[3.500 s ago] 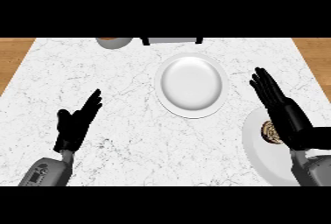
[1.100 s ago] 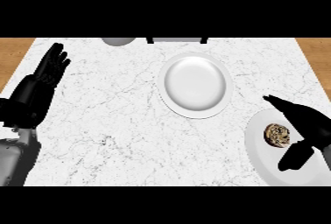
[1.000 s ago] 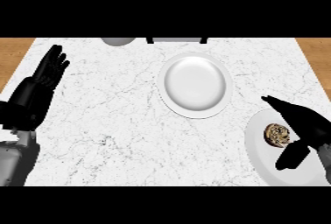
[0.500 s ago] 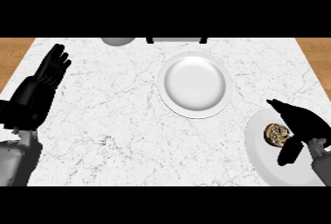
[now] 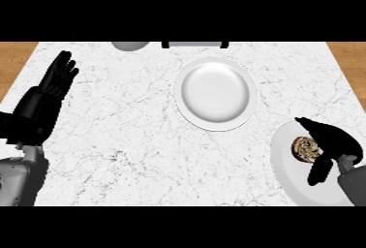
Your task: Pick the cupcake from the plate and place it in the plate
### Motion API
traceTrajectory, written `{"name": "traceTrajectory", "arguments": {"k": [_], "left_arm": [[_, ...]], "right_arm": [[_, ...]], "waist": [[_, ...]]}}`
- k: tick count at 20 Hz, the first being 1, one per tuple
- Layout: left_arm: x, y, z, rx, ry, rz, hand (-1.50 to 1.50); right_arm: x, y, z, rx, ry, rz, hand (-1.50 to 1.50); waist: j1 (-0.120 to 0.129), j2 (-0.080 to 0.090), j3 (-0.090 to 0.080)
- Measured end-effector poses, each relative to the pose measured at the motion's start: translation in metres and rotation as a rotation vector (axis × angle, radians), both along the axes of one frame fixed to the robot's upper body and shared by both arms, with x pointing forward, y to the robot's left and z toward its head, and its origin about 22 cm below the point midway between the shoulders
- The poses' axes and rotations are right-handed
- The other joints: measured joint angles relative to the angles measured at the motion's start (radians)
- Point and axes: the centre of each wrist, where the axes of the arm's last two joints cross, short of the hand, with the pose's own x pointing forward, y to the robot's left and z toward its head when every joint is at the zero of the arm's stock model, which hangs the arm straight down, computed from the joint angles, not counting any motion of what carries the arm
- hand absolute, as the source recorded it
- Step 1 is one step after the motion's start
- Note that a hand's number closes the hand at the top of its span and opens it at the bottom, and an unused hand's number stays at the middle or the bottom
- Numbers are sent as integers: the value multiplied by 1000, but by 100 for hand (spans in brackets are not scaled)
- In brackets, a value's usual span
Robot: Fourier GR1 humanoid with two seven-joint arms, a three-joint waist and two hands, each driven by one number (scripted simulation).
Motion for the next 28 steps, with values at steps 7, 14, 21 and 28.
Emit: {"name": "traceTrajectory", "arguments": {"k": [7, 14, 21, 28], "left_arm": [[3, 1, -1, -1, -3, -9, 0], [2, 6, -1, -1, 1, -2, 0], [-6, 20, -7, 4, 17, 66, 0], [-9, 24, -3, 10, 15, 72, 0]], "right_arm": [[1, -2, -27, -23, 35, -17, -150], [8, -3, -35, -26, -118, 28, 150], [-36, -17, -60, -76, -209, -429, 150], [-97, 3, -59, -224, -358, -694, 150]], "waist": [[0, 0, 0], [1, -1, -2], [-68, -31, -16], [-76, -24, -10]]}}
